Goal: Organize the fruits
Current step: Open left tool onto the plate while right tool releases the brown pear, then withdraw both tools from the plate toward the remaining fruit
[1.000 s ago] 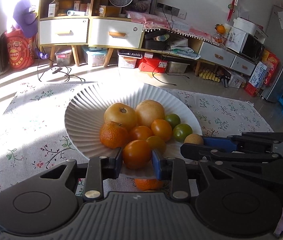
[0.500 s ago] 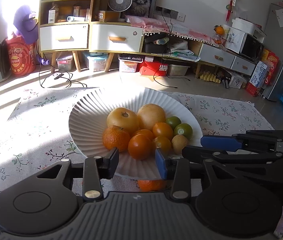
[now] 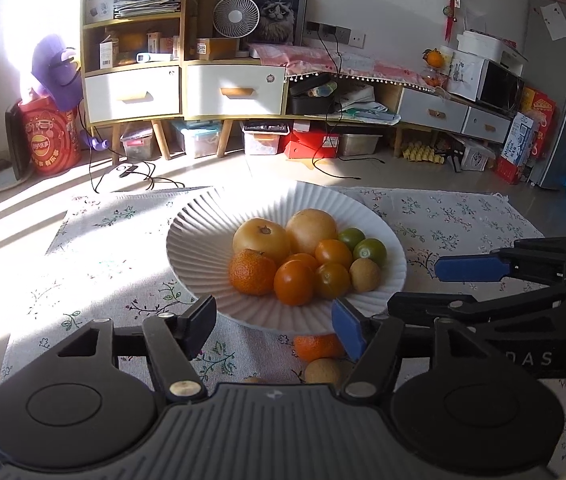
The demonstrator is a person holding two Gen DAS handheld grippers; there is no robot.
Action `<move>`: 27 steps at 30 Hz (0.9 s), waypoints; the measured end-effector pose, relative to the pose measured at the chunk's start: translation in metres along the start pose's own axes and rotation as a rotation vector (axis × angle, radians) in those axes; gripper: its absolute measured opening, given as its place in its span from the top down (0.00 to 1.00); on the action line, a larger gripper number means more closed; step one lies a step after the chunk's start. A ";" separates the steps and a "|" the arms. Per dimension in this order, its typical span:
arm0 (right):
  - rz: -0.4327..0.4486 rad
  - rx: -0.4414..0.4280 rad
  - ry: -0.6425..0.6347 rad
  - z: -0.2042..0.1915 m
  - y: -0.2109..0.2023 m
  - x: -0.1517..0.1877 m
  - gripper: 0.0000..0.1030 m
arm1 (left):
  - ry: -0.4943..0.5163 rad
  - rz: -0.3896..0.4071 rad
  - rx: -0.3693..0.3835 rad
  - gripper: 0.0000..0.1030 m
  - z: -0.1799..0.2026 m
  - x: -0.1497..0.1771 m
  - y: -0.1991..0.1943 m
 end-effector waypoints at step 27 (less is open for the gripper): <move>-0.040 0.016 0.016 -0.011 -0.024 0.021 0.20 | 0.039 -0.083 -0.031 0.15 -0.011 0.030 -0.023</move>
Point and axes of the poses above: each gripper's, at about its wrist camera, not at the fingertips, and y roughly the way its jaws point, z to its right, x to its underside, the point moved 4 cm from there along y, roughly the way its jaws point, and after that the axes turned 15 degrees about -x, right-handed, at the moved point
